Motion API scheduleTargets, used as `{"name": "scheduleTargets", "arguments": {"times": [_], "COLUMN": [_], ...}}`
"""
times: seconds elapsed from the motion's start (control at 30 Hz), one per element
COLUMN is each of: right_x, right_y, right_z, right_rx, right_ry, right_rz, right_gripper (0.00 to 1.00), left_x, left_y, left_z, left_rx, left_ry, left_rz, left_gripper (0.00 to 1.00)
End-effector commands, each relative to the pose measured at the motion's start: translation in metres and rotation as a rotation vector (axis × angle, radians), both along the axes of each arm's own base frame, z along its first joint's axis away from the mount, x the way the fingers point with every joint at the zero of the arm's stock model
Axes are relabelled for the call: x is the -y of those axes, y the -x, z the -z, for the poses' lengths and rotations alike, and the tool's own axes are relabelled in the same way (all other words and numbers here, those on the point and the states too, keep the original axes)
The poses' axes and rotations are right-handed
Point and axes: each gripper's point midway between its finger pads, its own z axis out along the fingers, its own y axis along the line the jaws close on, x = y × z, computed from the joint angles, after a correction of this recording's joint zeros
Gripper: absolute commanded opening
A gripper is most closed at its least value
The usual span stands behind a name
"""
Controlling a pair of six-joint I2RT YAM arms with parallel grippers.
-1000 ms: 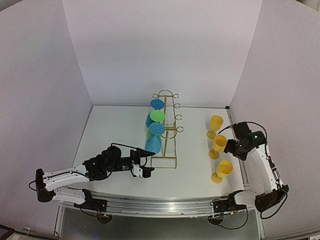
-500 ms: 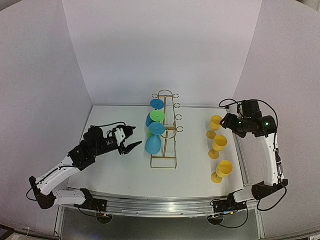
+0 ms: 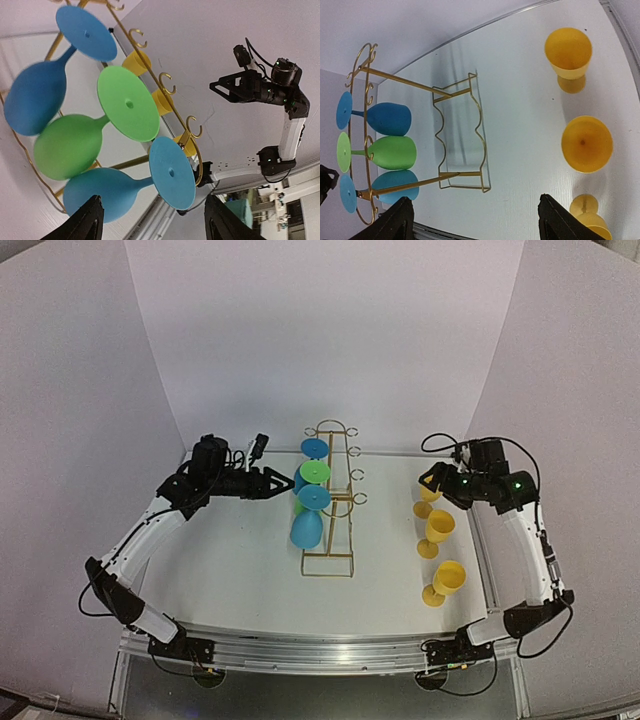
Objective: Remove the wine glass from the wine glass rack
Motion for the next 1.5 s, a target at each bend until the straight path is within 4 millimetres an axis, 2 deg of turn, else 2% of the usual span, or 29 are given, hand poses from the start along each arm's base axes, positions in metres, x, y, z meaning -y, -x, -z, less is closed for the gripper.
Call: {"name": "scheduleTargets", "arguments": {"times": [0.0, 0.17, 0.27, 0.5, 0.73, 0.93, 1.33, 1.47], "right_x": [-0.037, -0.042, -0.044, -0.044, -0.044, -0.043, -0.044, -0.045], "right_y": [-0.016, -0.021, -0.02, -0.017, -0.015, -0.014, -0.015, -0.015], "right_z": [-0.032, -0.031, -0.027, -0.023, -0.016, -0.017, -0.023, -0.022], "right_rx": [0.217, 0.262, 0.249, 0.243, 0.229, 0.233, 0.242, 0.239], "right_ry": [-0.076, -0.084, -0.087, -0.083, -0.078, -0.077, -0.084, -0.088], "right_rz": [-0.132, -0.137, -0.143, -0.147, -0.153, -0.154, -0.153, -0.158], "right_gripper": [0.8, 0.8, 0.79, 0.78, 0.78, 0.78, 0.77, 0.77], "left_x": [0.009, 0.023, 0.027, 0.036, 0.038, 0.032, 0.015, 0.015], "left_y": [0.014, 0.019, 0.015, 0.0, -0.002, 0.001, 0.002, 0.003], "left_z": [-0.011, 0.004, 0.014, 0.025, 0.035, 0.031, 0.03, 0.024], "left_rx": [-0.192, -0.171, -0.201, -0.231, -0.265, -0.262, -0.27, -0.259], "left_ry": [0.048, -0.02, -0.042, -0.07, -0.084, -0.086, -0.101, -0.09], "left_rz": [0.042, 0.059, 0.056, 0.031, 0.022, 0.01, -0.022, -0.017], "left_gripper": [0.68, 0.67, 0.67, 0.56, 0.51, 0.41, 0.38, 0.39]}}
